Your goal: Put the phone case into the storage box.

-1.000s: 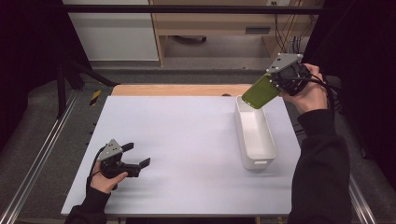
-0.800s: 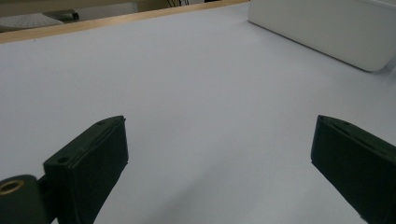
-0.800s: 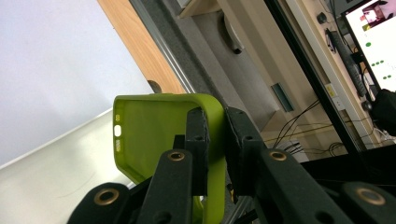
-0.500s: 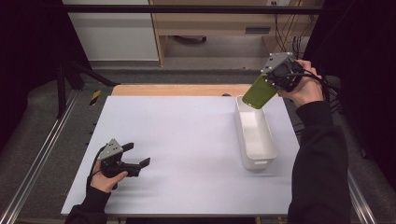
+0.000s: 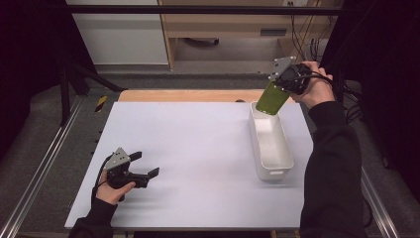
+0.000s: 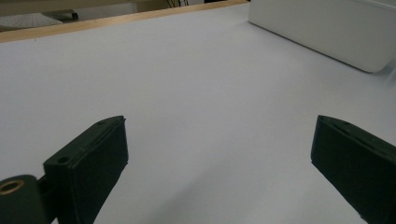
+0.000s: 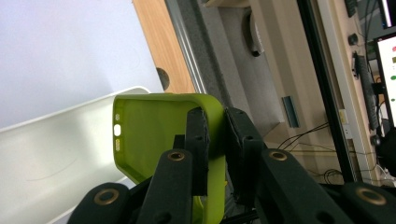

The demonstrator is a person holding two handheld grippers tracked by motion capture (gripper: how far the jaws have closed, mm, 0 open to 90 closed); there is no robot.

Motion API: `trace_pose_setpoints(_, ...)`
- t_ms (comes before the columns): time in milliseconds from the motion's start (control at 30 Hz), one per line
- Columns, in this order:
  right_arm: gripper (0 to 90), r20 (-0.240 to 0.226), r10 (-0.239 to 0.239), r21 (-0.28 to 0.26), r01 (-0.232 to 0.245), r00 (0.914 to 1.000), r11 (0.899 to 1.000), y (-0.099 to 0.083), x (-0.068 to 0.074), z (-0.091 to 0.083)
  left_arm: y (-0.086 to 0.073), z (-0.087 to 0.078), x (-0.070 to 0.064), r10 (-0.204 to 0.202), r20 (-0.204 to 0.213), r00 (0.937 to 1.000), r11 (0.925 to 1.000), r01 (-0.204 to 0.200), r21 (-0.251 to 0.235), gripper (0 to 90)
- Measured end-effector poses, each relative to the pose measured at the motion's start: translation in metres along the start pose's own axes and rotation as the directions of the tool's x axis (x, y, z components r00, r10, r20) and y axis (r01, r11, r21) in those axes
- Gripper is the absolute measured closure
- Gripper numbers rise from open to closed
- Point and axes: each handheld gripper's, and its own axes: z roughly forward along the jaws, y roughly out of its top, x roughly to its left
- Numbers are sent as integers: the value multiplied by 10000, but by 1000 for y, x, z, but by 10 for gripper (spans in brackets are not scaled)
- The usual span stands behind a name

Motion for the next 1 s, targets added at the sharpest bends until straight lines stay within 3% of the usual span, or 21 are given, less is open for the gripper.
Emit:
trace_pose_setpoints(467, 799, -379, -1049, -25, 1049, 9938, 9945, -4, 3, 31, -2, 2, 1, -11, -79, 10000, 10000, 12, 83, 37)
trace_pose_setpoints(1000, 799, -726, -2232, 38, 2241, 9721, 9746, -2, 8, 58, -3, 3, 2, 18, -101, 9999, 9998, -16, 199, 37)
